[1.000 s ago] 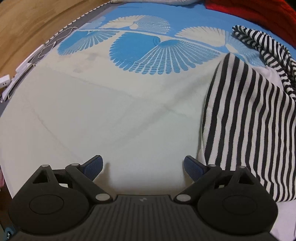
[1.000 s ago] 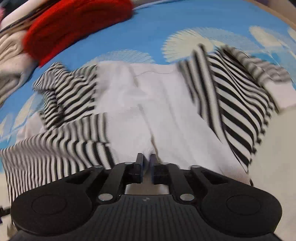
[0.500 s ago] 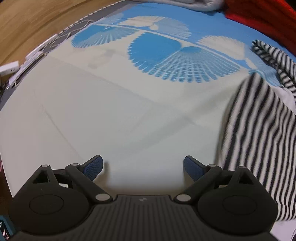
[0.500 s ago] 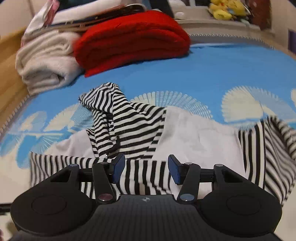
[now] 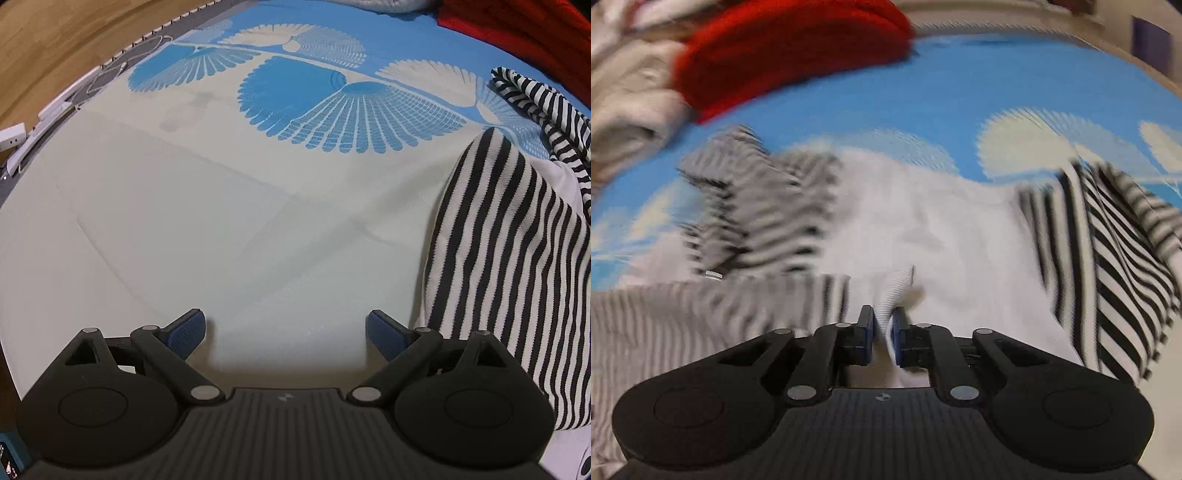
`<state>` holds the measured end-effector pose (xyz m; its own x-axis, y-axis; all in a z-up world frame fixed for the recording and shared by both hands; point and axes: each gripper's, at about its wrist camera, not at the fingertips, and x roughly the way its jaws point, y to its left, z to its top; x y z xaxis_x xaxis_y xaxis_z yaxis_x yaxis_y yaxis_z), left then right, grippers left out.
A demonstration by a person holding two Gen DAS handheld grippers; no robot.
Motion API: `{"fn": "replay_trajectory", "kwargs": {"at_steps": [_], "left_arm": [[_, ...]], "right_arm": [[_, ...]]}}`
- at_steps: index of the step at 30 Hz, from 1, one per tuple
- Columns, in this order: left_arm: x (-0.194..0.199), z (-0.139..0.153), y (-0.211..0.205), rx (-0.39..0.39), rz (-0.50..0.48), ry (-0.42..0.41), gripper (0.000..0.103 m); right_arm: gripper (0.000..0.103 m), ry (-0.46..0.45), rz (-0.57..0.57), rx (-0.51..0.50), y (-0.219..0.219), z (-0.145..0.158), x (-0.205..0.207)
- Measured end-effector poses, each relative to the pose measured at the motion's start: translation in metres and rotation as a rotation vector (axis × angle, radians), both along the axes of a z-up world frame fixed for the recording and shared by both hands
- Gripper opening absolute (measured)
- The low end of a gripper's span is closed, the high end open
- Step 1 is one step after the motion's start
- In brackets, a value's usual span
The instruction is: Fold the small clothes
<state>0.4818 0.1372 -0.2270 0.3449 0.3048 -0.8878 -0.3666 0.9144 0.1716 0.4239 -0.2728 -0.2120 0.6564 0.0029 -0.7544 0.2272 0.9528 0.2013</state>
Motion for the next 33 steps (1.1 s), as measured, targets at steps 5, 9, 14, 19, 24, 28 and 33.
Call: {"fn": "replay_trajectory", "kwargs": {"at_steps": [5, 9, 14, 19, 24, 28, 33], "left_arm": [[0.0, 0.0, -0.003, 0.03, -0.003, 0.0, 0.097], [0.001, -0.002, -0.006, 0.033, -0.015, 0.008, 0.097], [0.004, -0.005, -0.012, 0.035, -0.033, 0.015, 0.097], [0.004, -0.002, -0.013, 0.029, -0.019, -0.003, 0.097], [0.004, -0.002, -0.018, 0.048, -0.029, -0.008, 0.097], [0.005, -0.007, -0.023, 0.059, -0.034, 0.005, 0.097], [0.008, -0.009, -0.031, 0.087, -0.058, 0.001, 0.098]], "right_arm": [[0.011, -0.201, 0.02, 0.007, -0.003, 0.055, -0.022], [0.023, -0.118, -0.089, -0.022, -0.031, 0.03, -0.012], [0.027, 0.043, -0.149, 0.014, -0.058, -0.01, -0.008], [0.043, -0.107, -0.293, -0.002, -0.105, 0.024, -0.061], [0.051, -0.01, -0.25, -0.257, -0.154, 0.022, -0.088], [0.065, 0.071, -0.142, -0.403, -0.177, 0.004, -0.087], [0.07, 0.17, -0.059, -0.407, -0.192, -0.019, -0.072]]}}
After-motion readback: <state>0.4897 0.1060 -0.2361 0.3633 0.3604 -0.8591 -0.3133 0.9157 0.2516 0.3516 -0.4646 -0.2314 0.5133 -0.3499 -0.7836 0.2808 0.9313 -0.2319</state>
